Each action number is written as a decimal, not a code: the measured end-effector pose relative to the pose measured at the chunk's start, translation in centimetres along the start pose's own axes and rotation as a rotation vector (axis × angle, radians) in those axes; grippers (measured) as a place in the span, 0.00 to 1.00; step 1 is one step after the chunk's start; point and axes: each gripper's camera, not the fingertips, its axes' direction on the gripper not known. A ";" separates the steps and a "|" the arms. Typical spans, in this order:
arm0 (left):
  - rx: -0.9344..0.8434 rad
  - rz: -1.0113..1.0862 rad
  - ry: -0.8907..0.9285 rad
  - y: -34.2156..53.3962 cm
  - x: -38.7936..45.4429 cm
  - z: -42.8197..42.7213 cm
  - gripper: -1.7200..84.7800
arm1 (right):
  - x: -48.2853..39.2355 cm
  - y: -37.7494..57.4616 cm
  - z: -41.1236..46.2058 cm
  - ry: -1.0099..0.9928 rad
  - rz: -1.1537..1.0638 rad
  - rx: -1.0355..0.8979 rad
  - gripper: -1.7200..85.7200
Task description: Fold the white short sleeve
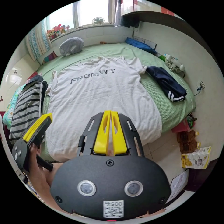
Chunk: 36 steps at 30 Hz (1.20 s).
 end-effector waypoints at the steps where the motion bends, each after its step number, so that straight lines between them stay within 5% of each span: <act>1: 0.000 0.006 -0.002 -0.1 0.1 -0.1 0.02 | -0.2 0.1 0.0 0.007 -0.015 0.011 0.00; 27: -0.083 -0.016 0.026 -2.9 2.6 2.0 0.02 | -1.7 0.9 1.1 -0.052 -0.095 0.025 0.00; 36: -0.162 -0.038 0.144 -3.9 3.7 3.9 0.02 | -2.4 1.8 0.2 -0.044 -0.087 0.177 0.00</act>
